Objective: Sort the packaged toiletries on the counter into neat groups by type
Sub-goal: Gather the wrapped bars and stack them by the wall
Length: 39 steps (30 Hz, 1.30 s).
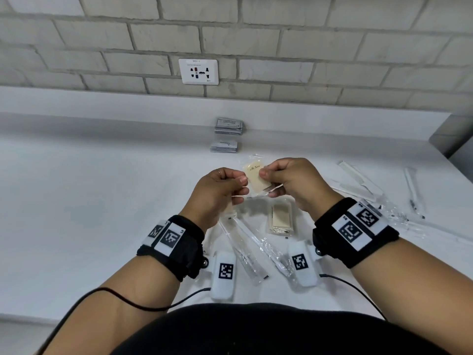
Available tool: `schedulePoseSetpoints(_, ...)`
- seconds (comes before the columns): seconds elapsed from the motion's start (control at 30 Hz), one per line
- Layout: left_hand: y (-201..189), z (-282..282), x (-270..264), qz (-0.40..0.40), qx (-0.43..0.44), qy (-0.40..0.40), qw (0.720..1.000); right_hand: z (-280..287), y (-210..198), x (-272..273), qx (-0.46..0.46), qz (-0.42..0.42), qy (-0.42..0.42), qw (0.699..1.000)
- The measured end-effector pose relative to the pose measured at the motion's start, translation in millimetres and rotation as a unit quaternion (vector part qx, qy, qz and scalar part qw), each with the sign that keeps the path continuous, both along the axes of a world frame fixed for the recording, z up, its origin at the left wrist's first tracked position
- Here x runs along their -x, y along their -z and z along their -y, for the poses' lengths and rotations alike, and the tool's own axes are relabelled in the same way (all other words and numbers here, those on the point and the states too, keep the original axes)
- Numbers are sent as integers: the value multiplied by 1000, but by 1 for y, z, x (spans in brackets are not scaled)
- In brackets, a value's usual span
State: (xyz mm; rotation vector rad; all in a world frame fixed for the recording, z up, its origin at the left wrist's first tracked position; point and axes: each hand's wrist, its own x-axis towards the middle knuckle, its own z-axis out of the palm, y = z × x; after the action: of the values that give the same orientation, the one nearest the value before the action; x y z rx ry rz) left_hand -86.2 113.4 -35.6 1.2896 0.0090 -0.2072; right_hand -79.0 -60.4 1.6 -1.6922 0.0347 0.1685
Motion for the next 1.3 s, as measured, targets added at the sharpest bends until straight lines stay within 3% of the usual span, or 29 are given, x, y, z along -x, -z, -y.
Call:
schedulePoseSetpoints(0.23,-4,3,1,32,-61,-12,998,0,1,-3,11,-1,-28,1000)
schedulePoseSetpoints(0.37,-4,3,2,39,-119,11,992,1,-13,-11,158,70,-67,983)
schedulePoseSetpoints(0.47,-4,4,3,13,-116,-6,993,-2,-22,-15,330,103,-81,935)
schedulePoseSetpoints(0.5,-4,4,2,-2,-114,-14,993,0,-25,-17,329,101,-82,935)
schedulePoseSetpoints(0.6,-4,-1,0,-30,-69,-27,997,7,-36,-15,213,66,-114,968)
schedulePoseSetpoints(0.77,-8,-2,1,-10,-93,39,995,6,-35,-18,367,92,-148,914)
schedulePoseSetpoints(0.87,-8,4,4,21,-126,55,990,5,-30,-18,342,81,-158,923)
schedulePoseSetpoints(0.97,-5,8,2,18,-99,-2,995,7,-25,-19,274,68,-125,951)
schedulePoseSetpoints(1.07,-2,9,0,11,-73,-38,997,13,-21,-18,184,9,-160,970)
schedulePoseSetpoints(1.3,0,16,3,11,-66,-65,996,17,-16,-17,139,-3,-192,971)
